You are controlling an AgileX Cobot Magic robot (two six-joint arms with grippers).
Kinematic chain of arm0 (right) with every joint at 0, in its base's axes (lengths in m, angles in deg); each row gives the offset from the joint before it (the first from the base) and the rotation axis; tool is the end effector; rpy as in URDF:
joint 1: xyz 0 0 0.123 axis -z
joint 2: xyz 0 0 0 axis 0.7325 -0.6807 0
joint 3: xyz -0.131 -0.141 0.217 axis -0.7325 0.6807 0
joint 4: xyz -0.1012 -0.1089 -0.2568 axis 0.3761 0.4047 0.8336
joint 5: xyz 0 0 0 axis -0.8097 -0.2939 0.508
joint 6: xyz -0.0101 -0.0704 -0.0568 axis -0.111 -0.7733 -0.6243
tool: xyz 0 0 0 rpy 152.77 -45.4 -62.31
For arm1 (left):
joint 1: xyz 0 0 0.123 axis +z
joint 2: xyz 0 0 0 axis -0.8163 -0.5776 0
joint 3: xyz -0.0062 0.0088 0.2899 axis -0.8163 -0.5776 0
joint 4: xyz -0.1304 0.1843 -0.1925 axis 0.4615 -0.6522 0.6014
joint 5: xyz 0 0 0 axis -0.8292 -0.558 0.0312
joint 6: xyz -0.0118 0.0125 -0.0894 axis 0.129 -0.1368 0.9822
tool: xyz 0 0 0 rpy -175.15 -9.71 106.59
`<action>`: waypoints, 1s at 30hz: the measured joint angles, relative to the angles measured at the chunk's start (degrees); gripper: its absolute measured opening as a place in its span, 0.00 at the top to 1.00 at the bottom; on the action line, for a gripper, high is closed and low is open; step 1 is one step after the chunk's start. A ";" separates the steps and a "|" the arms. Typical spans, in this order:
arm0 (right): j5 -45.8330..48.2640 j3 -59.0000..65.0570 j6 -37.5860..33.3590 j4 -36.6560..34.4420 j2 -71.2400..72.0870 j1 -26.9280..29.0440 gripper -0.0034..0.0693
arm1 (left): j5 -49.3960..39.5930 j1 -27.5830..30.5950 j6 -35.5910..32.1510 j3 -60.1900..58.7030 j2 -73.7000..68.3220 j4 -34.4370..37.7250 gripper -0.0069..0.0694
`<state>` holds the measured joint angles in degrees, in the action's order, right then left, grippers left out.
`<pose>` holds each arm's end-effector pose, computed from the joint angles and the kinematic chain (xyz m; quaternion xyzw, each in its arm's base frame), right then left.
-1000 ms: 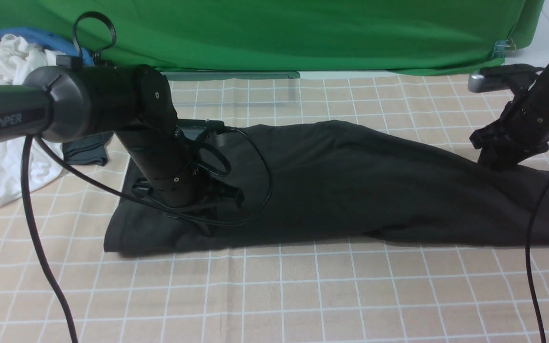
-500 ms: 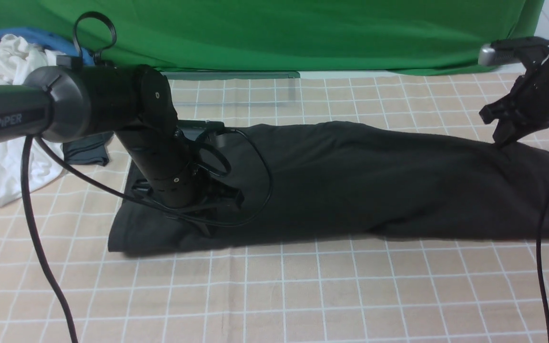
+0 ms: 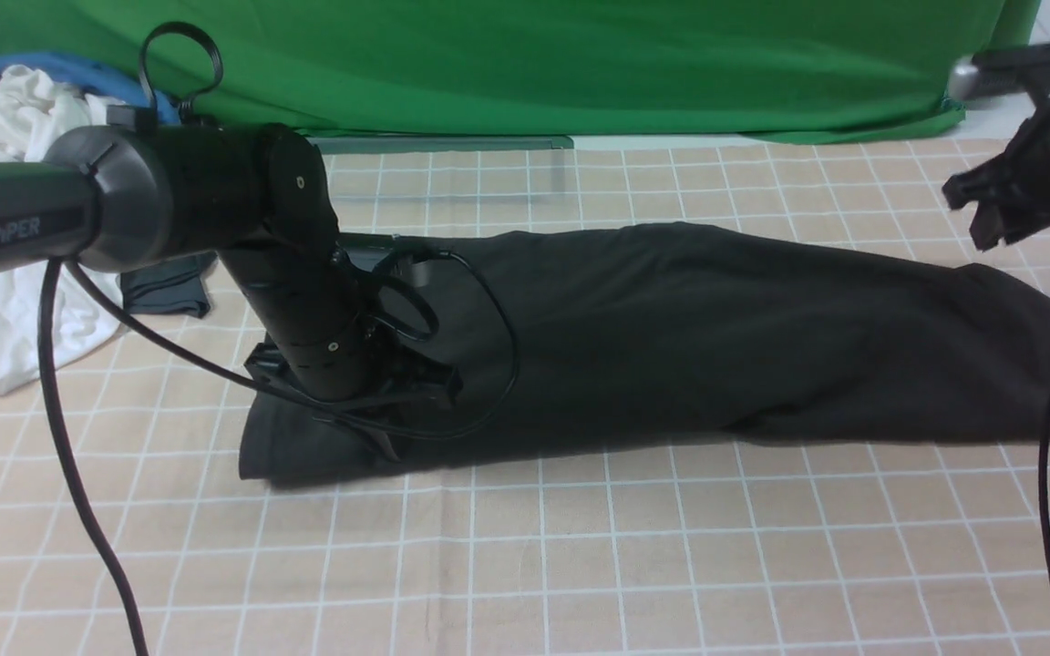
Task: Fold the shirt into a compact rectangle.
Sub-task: 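Pull the folded dark garment lengthwise by its ends to straighten it flat on the table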
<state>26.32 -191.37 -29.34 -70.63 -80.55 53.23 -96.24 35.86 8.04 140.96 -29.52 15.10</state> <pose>0.5071 -0.0495 0.2166 -0.0461 0.9801 -0.0021 0.1932 0.3763 -0.1458 0.1516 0.1762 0.9792 -0.0961 0.0305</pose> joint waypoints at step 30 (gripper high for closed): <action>14.63 1.76 0.81 -3.77 16.75 0.06 0.80 | -2.55 11.21 7.94 -2.51 -0.80 -2.74 0.10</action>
<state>40.95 -189.61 -28.53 -74.41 -63.80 53.29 -98.80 47.07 15.98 138.45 -30.33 12.36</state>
